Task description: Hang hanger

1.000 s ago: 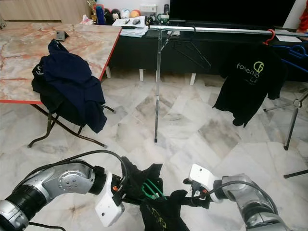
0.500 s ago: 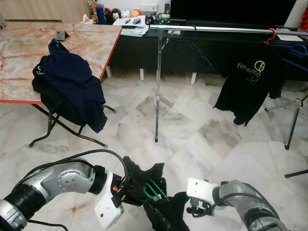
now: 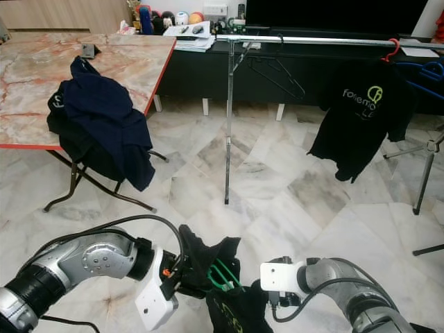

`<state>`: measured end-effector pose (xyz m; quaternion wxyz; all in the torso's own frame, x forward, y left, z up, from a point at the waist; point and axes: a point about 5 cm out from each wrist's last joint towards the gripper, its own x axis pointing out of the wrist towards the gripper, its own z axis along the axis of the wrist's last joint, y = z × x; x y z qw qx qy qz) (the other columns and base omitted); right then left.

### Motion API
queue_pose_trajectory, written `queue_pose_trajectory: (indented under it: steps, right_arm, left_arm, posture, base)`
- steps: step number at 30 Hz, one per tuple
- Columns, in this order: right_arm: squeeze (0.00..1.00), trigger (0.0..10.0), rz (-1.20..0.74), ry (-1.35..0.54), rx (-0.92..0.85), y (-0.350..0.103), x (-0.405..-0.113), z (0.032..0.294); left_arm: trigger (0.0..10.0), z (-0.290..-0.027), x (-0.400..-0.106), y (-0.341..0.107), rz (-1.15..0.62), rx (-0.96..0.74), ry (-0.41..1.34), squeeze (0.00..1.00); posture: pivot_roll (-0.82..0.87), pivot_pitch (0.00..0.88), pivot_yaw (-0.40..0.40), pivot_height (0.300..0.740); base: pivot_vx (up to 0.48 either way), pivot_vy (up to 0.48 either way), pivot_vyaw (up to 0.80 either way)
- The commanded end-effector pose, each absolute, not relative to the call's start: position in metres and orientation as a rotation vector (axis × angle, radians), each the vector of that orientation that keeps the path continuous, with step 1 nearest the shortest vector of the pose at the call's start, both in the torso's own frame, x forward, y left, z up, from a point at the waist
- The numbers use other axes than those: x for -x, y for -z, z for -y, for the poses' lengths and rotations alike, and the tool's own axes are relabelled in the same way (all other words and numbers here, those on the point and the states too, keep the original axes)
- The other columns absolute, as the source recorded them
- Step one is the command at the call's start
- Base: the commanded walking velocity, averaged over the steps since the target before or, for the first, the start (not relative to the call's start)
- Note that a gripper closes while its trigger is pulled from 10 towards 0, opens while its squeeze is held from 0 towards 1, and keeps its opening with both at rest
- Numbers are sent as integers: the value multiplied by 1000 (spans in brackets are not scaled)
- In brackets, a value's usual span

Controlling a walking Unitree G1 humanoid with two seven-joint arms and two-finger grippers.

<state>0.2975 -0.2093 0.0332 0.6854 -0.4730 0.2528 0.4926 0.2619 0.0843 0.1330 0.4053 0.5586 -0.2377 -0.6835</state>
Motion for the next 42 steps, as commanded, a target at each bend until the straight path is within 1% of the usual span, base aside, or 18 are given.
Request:
queue_pose_trajectory:
  steps: [1,7,18,19,20,21,22,31,42]
  right_arm:
    - [0,0,-557,-1119,1073,-32,-297,207]
    - [0,0,-548,-1129,1077,-27,-294,201]
    - [0,0,-551,-1140,1063,-25,-292,200]
    - [0,1725,-554,-1143,1057,-26,-292,200]
    - [0,588,-555,-1143,1055,-27,-293,202]
    - [0,588,-555,-1143,1055,-27,-293,202]
    - [0,0,-555,-1141,1056,-28,-294,203]
    - [0,0,-555,-1136,1062,-33,-295,210]
    - [0,0,-585,-1195,1010,-29,-287,212]
  left_arm:
    - [10000,-79,-258,-140,662,-1399,1733,0]
    - [10000,-77,-258,-141,672,-1392,1732,0]
    - [10000,-77,-258,-142,670,-1392,1730,0]
    - [10000,-77,-259,-142,667,-1394,1729,0]
    - [10000,-78,-259,-142,662,-1398,1728,0]
    - [10000,-78,-259,-142,662,-1398,1728,0]
    - [10000,-78,-260,-142,658,-1400,1728,0]
    - [10000,-78,-261,-141,654,-1401,1729,0]
    - [10000,-80,-264,-141,636,-1415,1723,0]
  posture:
    - [143,105,5,740]
    - [147,108,7,740]
    - [147,113,5,740]
    - [146,120,5,740]
    - [143,121,6,740]
    - [143,121,6,740]
    - [143,121,6,740]
    - [132,128,11,740]
    - [123,131,18,740]
  base:
    - [0,0,0]
    - [0,0,0]
    - [0,0,0]
    - [0,0,0]
    - [0,0,0]
    - [0,0,0]
    - [0,0,0]
    - [0,0,0]
    - [0,0,0]
